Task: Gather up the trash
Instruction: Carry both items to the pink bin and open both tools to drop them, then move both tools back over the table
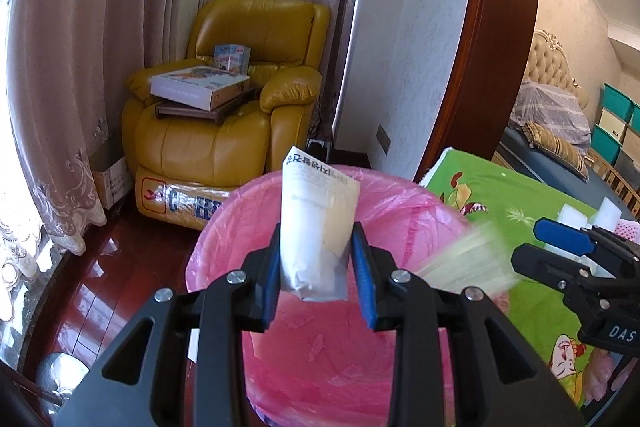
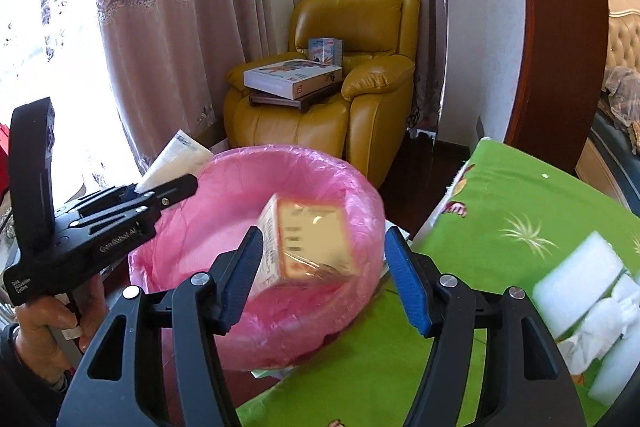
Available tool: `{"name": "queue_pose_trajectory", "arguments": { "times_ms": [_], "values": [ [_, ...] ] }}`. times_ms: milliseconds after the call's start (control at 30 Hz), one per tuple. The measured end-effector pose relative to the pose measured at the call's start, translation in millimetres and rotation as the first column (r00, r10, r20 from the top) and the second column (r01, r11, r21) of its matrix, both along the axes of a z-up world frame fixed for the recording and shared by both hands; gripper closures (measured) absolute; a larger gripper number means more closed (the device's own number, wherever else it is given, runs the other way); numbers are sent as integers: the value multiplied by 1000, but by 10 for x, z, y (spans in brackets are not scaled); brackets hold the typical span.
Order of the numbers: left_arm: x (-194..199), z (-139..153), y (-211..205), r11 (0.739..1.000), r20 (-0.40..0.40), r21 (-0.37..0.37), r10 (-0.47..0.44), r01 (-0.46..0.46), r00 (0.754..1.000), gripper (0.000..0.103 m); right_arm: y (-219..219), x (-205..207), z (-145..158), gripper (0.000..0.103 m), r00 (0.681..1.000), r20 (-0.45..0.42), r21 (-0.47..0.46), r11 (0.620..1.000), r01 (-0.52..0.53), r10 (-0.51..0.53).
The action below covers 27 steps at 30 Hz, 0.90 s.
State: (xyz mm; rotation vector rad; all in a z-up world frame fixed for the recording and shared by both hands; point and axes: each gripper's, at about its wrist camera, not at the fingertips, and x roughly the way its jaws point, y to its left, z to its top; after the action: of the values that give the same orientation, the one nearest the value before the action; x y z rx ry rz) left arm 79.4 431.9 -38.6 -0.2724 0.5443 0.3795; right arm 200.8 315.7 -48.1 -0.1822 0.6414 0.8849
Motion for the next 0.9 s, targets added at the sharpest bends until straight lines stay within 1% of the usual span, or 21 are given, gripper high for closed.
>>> {"name": "queue_pose_trajectory", "arguments": {
  "times_ms": [67, 133, 233, 267, 300, 333, 367, 400, 433, 467, 533, 600, 633, 733, 767, 833, 900],
  "values": [
    [-10, -35, 24, 1000, -4, -4, 19, -19, 1000, 69, -23, -14, 2, 40, 1000, 14, -1, 1000, 13, -13],
    [-26, -49, 38, 1000, -7, -12, 18, -18, 1000, 64, -73, -10, 19, 38, 1000, 10, 5, 1000, 12, -12],
    [-49, -46, -19, 1000, -18, 15, 18, -18, 1000, 52, -203, -17, 41, 38, 1000, 10, 10, 1000, 19, -19],
    [-62, -37, -49, 999, -18, 27, 24, -23, 1000, 42, -273, -26, 49, 38, 1000, 6, 16, 1000, 22, -22],
    [-80, -24, -77, 999, -12, 37, 30, -30, 999, 33, -364, -36, 69, 38, 1000, 4, 24, 999, 28, -28],
    [-109, -3, -114, 998, -1, 45, 35, -35, 999, 29, -453, -59, 83, 36, 999, 7, 27, 999, 34, -34],
    [-133, 17, -160, 998, 6, 49, 36, -37, 999, 27, -551, -75, 106, 29, 999, 12, 29, 999, 45, -45],
    [-155, 38, -219, 998, 11, 55, 40, -40, 999, 20, -631, -97, 142, 23, 998, 16, 30, 998, 54, -55],
    [-175, 61, -282, 997, 17, 66, 49, -50, 999, 10, -752, -120, 169, 22, 998, 20, 37, 997, 65, -66],
    [-202, 78, -342, 995, 25, 77, 58, -60, 998, 6, -862, -140, 195, 21, 997, 23, 40, 996, 74, -75],
    [-266, 149, -572, 991, 62, 104, 74, -80, 995, 4, -1116, -184, 255, 20, 994, 36, 39, 994, 102, -103],
    [-308, 204, -764, 992, 91, 104, 65, -74, 994, 4, -1412, -244, 301, 12, 990, 54, 37, 991, 130, -132],
    [-332, 241, -931, 994, 118, 89, 55, -65, 992, 4, -1546, -276, 316, 12, 987, 65, 38, 989, 142, -144],
    [-333, 285, -1310, 998, 145, 55, 5, -13, 989, 4, -1990, -340, 341, 11, 969, 109, 22, 975, 222, -223],
    [-304, 309, -1486, 999, 150, 48, -29, 22, 988, 4, -2125, -355, 335, 11, 964, 115, 20, 971, 239, -240],
    [-272, 331, -1725, 997, 161, 43, -67, 60, 985, 4, -2412, -376, 316, 11, 953, 127, 15, 961, 277, -276],
    [-243, 352, -2008, 995, 171, 43, -101, 95, 980, 4, -2668, -392, 296, 11, 946, 120, 16, 954, 300, -300]
  ]
}}
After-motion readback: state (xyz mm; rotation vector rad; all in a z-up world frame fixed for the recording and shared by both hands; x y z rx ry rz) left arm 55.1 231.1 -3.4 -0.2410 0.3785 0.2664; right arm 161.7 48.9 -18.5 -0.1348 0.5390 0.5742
